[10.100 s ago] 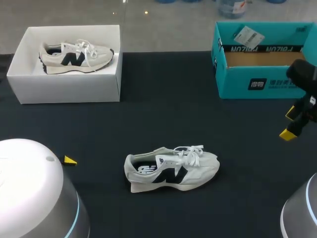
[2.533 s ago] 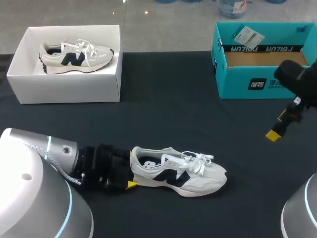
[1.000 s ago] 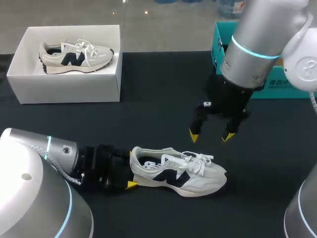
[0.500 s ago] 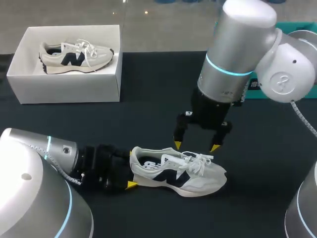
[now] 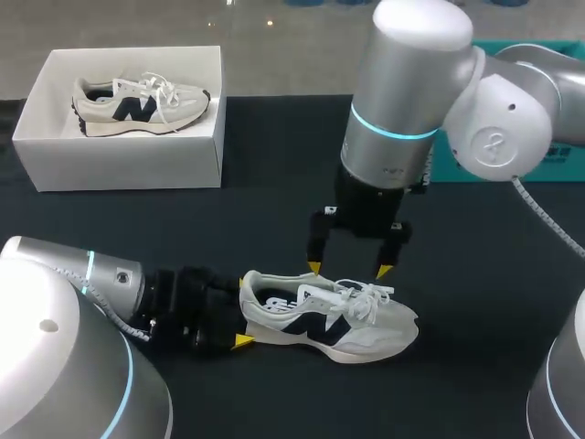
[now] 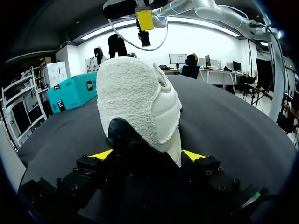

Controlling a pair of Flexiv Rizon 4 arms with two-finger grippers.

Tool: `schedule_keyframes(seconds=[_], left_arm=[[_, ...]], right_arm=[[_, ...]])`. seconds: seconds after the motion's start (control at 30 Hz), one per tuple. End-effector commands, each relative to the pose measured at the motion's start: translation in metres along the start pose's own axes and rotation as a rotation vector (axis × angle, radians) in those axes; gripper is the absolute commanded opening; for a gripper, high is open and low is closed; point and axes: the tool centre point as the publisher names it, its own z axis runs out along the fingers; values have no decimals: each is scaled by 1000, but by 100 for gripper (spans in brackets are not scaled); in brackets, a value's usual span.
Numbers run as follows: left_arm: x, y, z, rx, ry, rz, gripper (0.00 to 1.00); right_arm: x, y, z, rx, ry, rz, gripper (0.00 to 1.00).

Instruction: Take the shoe out of the shoebox, open the shoe tongue, remove and reinsert the insole, then place the shoe into the shoebox

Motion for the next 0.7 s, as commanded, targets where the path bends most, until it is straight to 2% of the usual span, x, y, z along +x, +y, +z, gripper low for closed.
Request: schedule_keyframes(seconds=[0.03, 0.27, 0.57, 0.7], left_arm=[[2, 1, 1, -4, 1, 0, 0], [2, 1, 1, -4, 1, 0, 0], [2, 1, 1, -4, 1, 0, 0], [2, 1, 1, -4, 1, 0, 0]], right_arm=[[5, 4, -1, 44, -62, 64, 100], [20, 10, 1, 61, -171, 173, 100], [53, 17, 12, 55, -328, 182, 100], [59, 17, 17, 36, -373, 189, 100]])
